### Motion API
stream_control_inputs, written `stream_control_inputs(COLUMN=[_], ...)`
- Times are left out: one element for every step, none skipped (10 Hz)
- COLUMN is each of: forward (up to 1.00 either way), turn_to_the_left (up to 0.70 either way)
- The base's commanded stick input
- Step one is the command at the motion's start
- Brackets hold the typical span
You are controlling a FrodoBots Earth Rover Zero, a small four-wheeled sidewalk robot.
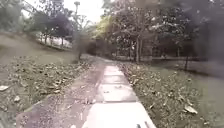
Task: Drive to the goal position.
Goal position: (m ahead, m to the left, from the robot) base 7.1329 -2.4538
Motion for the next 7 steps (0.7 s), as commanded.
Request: stream_control_inputs(forward=[1.0, 1.0, 1.0, 1.0, 1.0, 1.0, 1.0], turn_to_the_left=[-0.39, -0.32, -0.16, 0.0, 0.0, 0.0, 0.0])
